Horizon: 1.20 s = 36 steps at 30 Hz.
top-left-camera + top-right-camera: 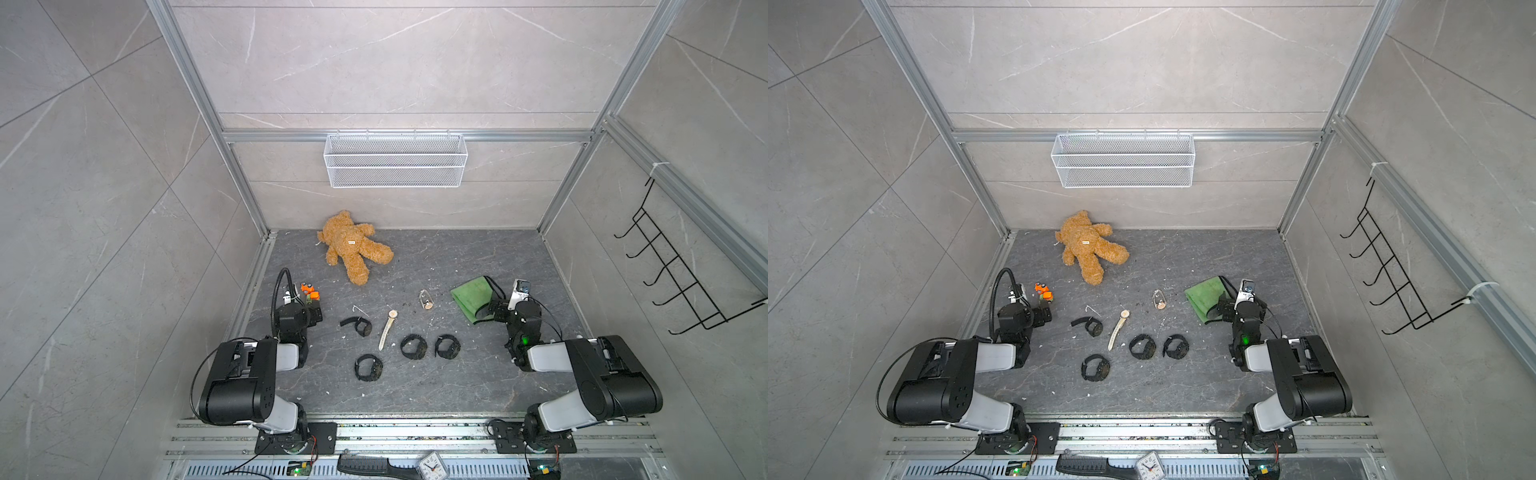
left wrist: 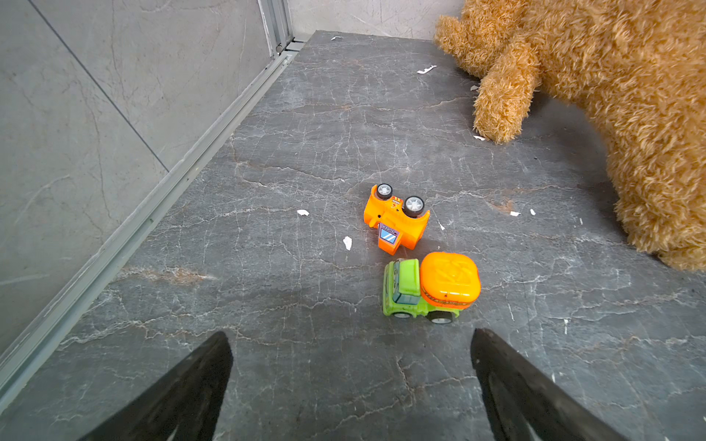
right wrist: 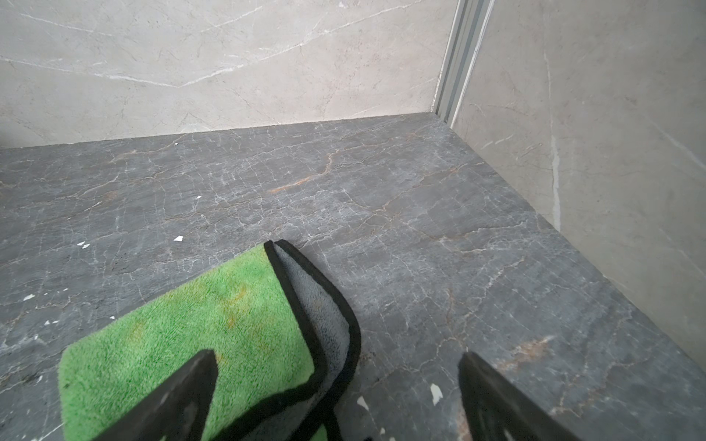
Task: Wipe the watch dial
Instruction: Pick up the watch at the center of the board.
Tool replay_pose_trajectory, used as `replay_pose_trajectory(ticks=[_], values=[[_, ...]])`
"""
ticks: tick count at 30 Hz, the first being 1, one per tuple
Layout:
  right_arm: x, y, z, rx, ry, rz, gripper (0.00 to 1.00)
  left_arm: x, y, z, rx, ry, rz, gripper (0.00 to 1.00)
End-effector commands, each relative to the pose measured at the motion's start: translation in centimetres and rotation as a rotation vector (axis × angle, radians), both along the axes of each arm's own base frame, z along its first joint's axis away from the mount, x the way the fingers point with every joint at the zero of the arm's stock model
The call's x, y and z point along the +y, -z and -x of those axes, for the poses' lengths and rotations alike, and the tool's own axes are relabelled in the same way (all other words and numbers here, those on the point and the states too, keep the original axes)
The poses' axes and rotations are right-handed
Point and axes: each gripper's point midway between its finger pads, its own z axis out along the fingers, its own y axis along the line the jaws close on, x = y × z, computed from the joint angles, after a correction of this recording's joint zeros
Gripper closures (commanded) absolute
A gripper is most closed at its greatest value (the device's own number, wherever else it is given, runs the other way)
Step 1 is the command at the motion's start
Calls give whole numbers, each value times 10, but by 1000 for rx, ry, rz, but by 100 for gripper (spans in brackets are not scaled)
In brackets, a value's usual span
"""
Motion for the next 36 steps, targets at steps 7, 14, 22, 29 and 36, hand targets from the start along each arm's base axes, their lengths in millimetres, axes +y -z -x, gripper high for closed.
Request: replay_pose_trajectory(ticks=[7, 14, 22, 29, 36], values=[[1, -7, -7, -25, 3, 13, 0, 0, -18, -13, -60, 9, -29, 1], [-6, -11, -3, -25, 50, 20, 0, -1, -19, -13, -61, 11, -29, 8], [5, -18, 4, -75, 30, 63, 0, 3, -39, -18, 7, -57, -93, 12], [7, -20, 6, -89, 23, 69, 0, -6, -119, -24, 37, 5, -106, 15], [21, -39, 6, -29, -8, 139, 0, -22, -153, 0, 27, 60, -5, 12]])
